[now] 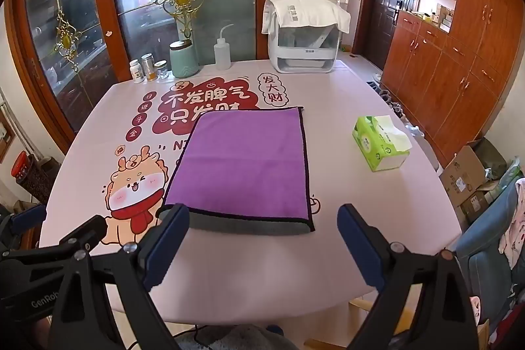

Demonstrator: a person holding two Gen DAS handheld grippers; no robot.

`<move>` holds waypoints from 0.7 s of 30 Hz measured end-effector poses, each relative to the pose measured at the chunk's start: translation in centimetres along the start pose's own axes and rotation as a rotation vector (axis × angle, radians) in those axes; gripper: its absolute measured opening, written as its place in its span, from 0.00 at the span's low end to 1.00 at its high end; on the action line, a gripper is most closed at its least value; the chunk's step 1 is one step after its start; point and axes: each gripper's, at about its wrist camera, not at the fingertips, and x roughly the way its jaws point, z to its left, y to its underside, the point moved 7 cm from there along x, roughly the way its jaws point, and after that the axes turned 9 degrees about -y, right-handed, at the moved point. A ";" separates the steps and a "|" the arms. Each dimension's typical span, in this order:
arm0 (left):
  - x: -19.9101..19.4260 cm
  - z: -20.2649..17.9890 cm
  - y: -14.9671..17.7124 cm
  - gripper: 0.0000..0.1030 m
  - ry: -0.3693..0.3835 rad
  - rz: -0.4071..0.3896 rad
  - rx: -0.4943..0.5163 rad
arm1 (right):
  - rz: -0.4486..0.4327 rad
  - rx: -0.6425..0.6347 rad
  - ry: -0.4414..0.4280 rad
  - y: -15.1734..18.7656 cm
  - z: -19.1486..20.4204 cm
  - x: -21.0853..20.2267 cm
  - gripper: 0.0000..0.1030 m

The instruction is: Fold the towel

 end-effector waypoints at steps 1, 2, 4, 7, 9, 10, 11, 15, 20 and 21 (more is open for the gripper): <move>0.0 0.0 0.0 0.97 0.000 0.001 0.000 | -0.004 -0.001 0.001 0.0 0.0 0.0 0.90; 0.0 0.0 0.0 0.97 0.000 0.002 0.000 | -0.004 0.000 0.000 0.0 0.0 0.0 0.90; 0.0 0.0 0.0 0.97 -0.001 0.000 0.001 | -0.005 -0.001 0.002 0.0 0.0 0.0 0.90; 0.0 0.0 0.0 0.97 -0.001 -0.001 0.001 | -0.005 0.001 0.002 -0.1 0.0 -0.1 0.90; -0.1 0.2 0.0 0.97 -0.003 0.000 0.002 | -0.003 -0.001 0.001 0.0 0.0 0.0 0.90; -0.1 0.2 0.0 0.97 -0.003 -0.001 0.003 | -0.002 -0.001 0.001 0.0 0.0 0.0 0.90; -0.1 0.1 0.1 0.97 -0.002 -0.001 0.002 | -0.001 0.000 0.002 0.0 -0.1 0.1 0.90; -0.1 -0.1 -0.1 0.97 0.005 -0.004 0.002 | -0.003 0.000 0.003 -0.1 0.0 -0.1 0.90; -0.2 -0.2 -0.5 0.96 0.009 -0.008 0.004 | -0.004 0.000 0.002 0.0 0.0 -0.1 0.90; -0.2 -0.3 -0.5 0.96 0.009 -0.009 0.005 | -0.003 0.000 0.003 0.0 0.1 -0.1 0.90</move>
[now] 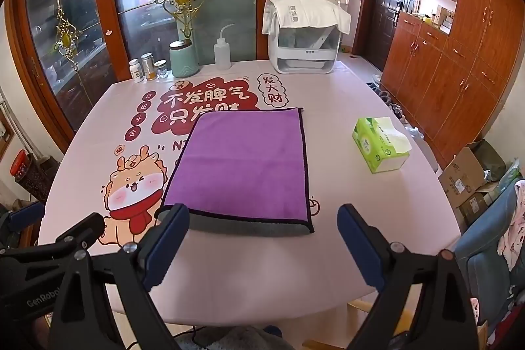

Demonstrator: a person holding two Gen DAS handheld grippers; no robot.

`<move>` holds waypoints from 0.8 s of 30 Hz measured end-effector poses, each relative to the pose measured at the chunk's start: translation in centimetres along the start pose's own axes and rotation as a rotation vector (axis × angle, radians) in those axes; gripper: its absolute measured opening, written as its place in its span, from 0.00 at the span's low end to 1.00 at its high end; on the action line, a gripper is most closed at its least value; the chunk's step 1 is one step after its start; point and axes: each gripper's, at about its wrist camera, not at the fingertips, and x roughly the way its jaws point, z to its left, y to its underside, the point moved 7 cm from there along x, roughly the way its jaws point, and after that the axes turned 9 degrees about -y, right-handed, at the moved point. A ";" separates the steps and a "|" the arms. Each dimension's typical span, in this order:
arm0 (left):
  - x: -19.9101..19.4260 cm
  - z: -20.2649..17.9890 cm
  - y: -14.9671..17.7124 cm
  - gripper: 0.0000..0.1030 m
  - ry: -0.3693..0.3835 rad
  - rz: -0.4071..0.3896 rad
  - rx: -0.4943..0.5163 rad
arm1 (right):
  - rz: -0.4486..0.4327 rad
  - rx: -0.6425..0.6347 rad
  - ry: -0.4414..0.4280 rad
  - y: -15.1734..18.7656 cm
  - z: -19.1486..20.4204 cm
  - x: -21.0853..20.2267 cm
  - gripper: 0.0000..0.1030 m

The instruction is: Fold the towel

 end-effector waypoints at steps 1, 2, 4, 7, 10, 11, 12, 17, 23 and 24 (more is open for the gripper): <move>0.0 0.0 0.0 0.96 0.000 0.000 0.001 | 0.001 0.000 0.001 0.1 0.1 -0.1 0.90; 0.0 0.0 0.0 0.96 0.000 0.000 0.003 | 0.003 0.002 0.002 0.2 -0.1 0.1 0.90; 0.0 -0.1 0.0 0.96 0.000 0.000 0.005 | 0.003 0.005 0.003 0.0 -0.6 0.1 0.90; 0.0 -0.2 0.1 0.96 0.002 0.001 0.007 | 0.004 0.006 0.003 0.0 -0.6 0.1 0.90; 0.0 -0.3 0.1 0.96 0.002 -0.001 0.009 | 0.003 0.006 0.003 -0.1 -0.6 0.1 0.90; 0.0 -0.3 0.1 0.96 0.002 -0.001 0.009 | 0.003 0.006 0.003 -0.1 -0.6 0.1 0.90; -0.1 -0.3 0.1 0.96 0.002 -0.002 0.009 | 0.003 0.005 0.003 -0.1 -0.6 0.1 0.90; -0.2 -0.3 0.1 0.96 0.002 -0.003 0.011 | 0.002 0.005 0.002 0.0 -0.7 0.0 0.90; -0.2 -0.4 0.1 0.96 0.003 -0.003 0.011 | 0.002 0.006 0.002 0.0 -0.8 0.0 0.90; -0.2 -0.4 0.1 0.96 0.002 -0.003 0.011 | 0.002 0.007 0.002 0.0 -0.8 0.0 0.90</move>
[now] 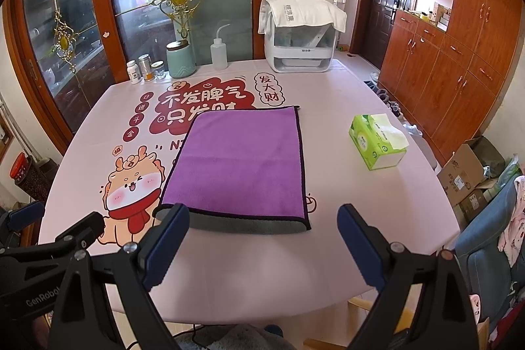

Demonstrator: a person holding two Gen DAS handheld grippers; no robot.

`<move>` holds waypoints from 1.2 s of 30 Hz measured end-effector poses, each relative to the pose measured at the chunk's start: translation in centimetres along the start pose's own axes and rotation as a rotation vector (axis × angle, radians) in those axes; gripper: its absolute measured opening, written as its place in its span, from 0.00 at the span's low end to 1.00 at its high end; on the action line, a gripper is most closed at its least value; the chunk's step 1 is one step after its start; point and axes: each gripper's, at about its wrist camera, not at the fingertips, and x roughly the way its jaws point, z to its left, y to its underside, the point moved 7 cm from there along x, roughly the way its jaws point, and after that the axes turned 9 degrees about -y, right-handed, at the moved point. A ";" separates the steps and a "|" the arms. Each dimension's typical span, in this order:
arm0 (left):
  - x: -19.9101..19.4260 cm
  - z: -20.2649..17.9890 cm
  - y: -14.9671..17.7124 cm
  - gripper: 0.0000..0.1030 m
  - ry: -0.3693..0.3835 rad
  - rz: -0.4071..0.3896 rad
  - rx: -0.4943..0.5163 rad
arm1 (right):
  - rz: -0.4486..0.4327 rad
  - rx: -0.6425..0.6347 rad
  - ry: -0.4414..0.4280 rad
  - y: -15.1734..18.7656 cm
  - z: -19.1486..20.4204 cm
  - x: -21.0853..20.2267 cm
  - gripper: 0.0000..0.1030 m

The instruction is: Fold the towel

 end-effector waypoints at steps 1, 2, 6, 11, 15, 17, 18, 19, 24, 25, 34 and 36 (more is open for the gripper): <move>0.0 0.0 0.0 0.96 0.000 0.000 0.000 | 0.000 0.000 0.000 0.0 0.0 0.0 0.90; 0.0 0.0 0.0 0.96 0.000 0.000 0.000 | 0.000 0.000 0.000 0.0 0.0 0.0 0.90; 0.0 0.0 0.0 0.96 0.000 -0.001 0.000 | -0.001 0.000 0.000 0.0 0.0 0.0 0.90; -0.1 -0.1 0.1 0.96 -0.001 -0.004 0.002 | -0.003 0.000 0.002 0.1 -0.1 -0.4 0.90; -0.1 -0.1 0.1 0.96 -0.001 -0.004 0.002 | -0.009 0.001 0.005 0.3 -0.1 -0.9 0.90; -0.1 -0.1 0.1 0.96 -0.001 -0.004 0.002 | -0.009 0.002 0.006 0.4 -0.2 -1.0 0.90; -0.1 -0.1 0.1 0.96 0.000 -0.003 0.002 | -0.009 0.002 0.005 0.4 -0.2 -1.0 0.90; -0.1 -0.1 0.1 0.96 0.000 -0.004 0.002 | -0.010 0.002 0.005 0.4 -0.2 -1.0 0.90; -0.3 -0.2 0.2 0.96 -0.001 -0.005 0.003 | -0.014 0.004 0.007 0.5 -0.4 -1.4 0.90; -0.3 -0.2 0.3 0.96 -0.001 -0.005 0.004 | -0.014 0.004 0.006 0.5 -0.4 -1.4 0.90; -0.4 -0.3 0.3 0.96 -0.002 -0.007 0.005 | -0.015 0.003 0.006 0.5 -0.3 -1.4 0.90; -0.4 -0.3 0.4 0.96 -0.001 -0.008 0.004 | -0.016 0.002 0.007 0.5 -0.3 -1.4 0.90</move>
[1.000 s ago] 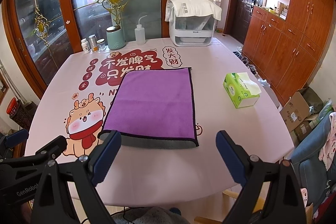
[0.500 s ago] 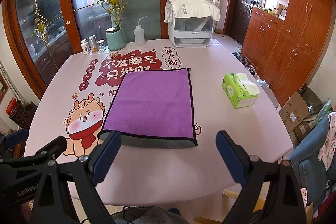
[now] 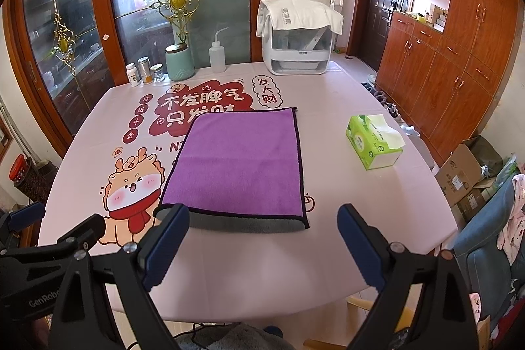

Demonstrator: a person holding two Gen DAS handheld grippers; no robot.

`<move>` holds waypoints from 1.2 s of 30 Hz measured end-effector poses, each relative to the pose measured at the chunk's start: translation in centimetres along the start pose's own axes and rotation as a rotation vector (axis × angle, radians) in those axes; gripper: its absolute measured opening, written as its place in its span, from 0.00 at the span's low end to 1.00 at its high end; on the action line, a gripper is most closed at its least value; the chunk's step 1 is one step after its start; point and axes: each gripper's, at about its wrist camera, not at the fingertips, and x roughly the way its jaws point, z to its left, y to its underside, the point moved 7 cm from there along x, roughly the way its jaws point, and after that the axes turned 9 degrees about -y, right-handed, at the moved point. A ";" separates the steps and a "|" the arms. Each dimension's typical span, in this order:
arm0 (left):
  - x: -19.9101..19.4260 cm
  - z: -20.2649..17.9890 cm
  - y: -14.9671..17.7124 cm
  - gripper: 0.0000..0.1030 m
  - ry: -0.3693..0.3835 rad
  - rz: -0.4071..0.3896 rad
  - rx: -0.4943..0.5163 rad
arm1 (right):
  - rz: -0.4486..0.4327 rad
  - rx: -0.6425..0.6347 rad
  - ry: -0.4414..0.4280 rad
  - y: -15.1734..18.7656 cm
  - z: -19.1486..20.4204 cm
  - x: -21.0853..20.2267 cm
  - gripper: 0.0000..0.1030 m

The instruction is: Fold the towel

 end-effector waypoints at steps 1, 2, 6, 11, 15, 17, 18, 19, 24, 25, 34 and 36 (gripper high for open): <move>0.0 0.0 0.0 0.96 0.000 0.000 0.000 | 0.000 0.000 0.000 0.0 0.0 0.0 0.90; 0.0 0.0 0.0 0.96 0.000 0.000 0.000 | -0.001 0.000 0.001 0.0 -0.1 -0.1 0.90; 0.0 -0.1 0.0 0.96 0.000 0.001 0.001 | 0.000 0.000 0.001 0.0 0.0 -0.1 0.90; 0.0 -0.1 0.0 0.96 -0.002 0.000 0.001 | 0.000 0.000 0.001 0.0 0.0 0.0 0.90; -0.1 0.0 0.1 0.96 0.001 0.003 0.003 | 0.002 0.001 0.002 0.0 -0.2 -0.2 0.90; 0.0 -0.1 0.1 0.96 0.001 0.005 0.007 | 0.003 0.003 0.003 0.1 -0.2 -0.2 0.90; 0.0 -0.1 0.1 0.96 0.001 0.006 0.009 | 0.001 0.003 0.003 0.1 -0.2 -0.1 0.90; 0.1 0.0 0.0 0.96 0.002 0.008 0.011 | 0.002 0.005 0.003 0.2 -0.2 0.0 0.90; 0.4 0.3 -0.3 0.96 -0.002 0.006 0.016 | 0.011 0.014 0.011 0.2 -0.3 0.6 0.90; 0.5 0.3 -0.3 0.96 -0.002 0.005 0.014 | 0.012 0.016 0.014 0.2 -0.4 0.7 0.90; 1.6 0.7 -1.2 0.96 0.000 -0.019 0.023 | 0.007 0.015 0.031 0.0 -0.8 2.0 0.90; 2.0 0.6 -1.5 0.97 0.007 -0.027 0.037 | 0.007 0.015 0.030 -0.1 -1.1 2.4 0.90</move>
